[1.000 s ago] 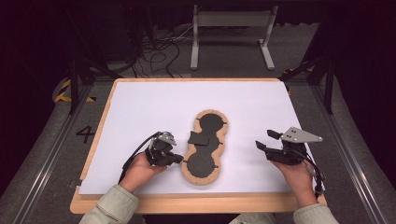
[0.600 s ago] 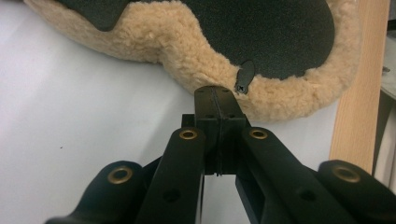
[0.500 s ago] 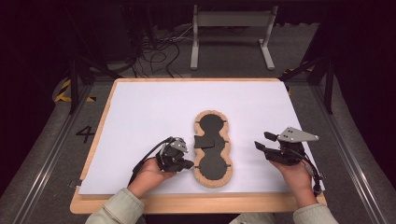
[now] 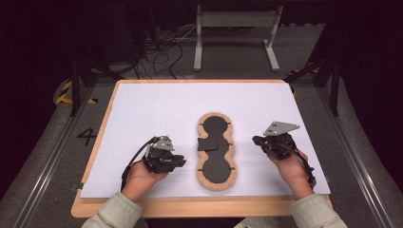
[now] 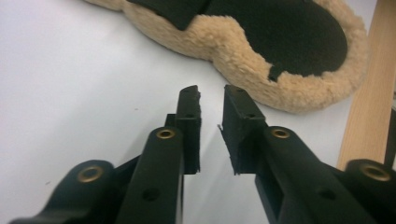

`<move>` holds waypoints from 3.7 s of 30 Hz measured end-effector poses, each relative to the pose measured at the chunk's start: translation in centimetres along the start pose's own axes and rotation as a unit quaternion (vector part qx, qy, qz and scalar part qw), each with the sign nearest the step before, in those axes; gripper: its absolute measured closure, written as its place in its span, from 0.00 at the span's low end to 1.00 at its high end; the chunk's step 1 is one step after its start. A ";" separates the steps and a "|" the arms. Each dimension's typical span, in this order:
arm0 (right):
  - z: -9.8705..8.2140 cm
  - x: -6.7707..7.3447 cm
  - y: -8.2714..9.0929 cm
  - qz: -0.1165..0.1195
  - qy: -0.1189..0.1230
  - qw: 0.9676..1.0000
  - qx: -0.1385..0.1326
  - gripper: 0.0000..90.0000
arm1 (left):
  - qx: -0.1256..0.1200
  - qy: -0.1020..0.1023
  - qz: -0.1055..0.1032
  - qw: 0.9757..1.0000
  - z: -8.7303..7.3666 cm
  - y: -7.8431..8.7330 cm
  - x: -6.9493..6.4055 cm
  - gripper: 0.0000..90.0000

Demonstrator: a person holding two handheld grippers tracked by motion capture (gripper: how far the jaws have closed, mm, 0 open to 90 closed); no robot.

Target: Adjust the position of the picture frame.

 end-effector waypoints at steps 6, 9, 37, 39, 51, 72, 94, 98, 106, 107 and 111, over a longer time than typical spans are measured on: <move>1.4 -0.1 -1.5 -0.014 -0.010 1.000 0.010 1.00 | -0.040 0.009 0.031 0.999 -0.3 1.3 0.3 0.83; 2.2 -0.3 -2.4 -0.015 -0.035 0.999 0.020 1.00 | -0.058 0.023 0.045 0.997 -0.6 2.0 0.7 0.77; 5.5 -2.4 -11.8 0.009 -0.102 0.986 0.135 1.00 | -0.124 0.098 0.156 0.975 -4.4 5.5 3.1 0.61; 5.3 -2.3 -12.4 0.010 -0.111 0.983 0.143 1.00 | -0.124 0.098 0.157 0.975 -4.4 5.5 3.2 0.60; 6.5 -0.5 -14.6 0.005 -0.113 0.981 0.155 1.00 | -0.127 0.102 0.147 0.976 -4.3 5.2 3.5 0.60; 11.3 6.9 -17.0 0.060 -0.059 0.990 0.109 1.00 | -0.133 0.105 0.130 0.977 -4.3 5.4 3.9 0.62; 10.5 12.3 -7.2 0.176 0.050 0.982 0.041 1.00 | -0.163 0.146 0.096 0.971 -3.7 5.6 5.5 0.45; 9.8 13.6 -6.6 0.193 0.056 0.979 0.045 1.00 | -0.165 0.148 0.099 0.970 -3.5 5.5 5.6 0.43; 8.3 16.3 -6.5 0.221 0.083 0.970 0.066 1.00 | -0.151 0.144 0.114 0.971 -3.4 5.3 5.4 0.44; 8.1 16.5 -6.5 0.224 0.085 0.968 0.069 1.00 | -0.148 0.143 0.116 0.972 -3.5 5.3 5.4 0.44; 7.6 17.2 -6.7 0.232 0.092 0.965 0.076 1.00 | -0.134 0.146 0.122 0.973 -3.6 5.1 5.4 0.45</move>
Point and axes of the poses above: each handheld gripper's, and its own axes: y roughly backward along the jaws, z roughly out of its top, x roughly to its left, the point moved 2 cm from there along -y, roughly forward along the jaws, and after that the axes turned 8 degrees about -z, right-handed, at the moved point
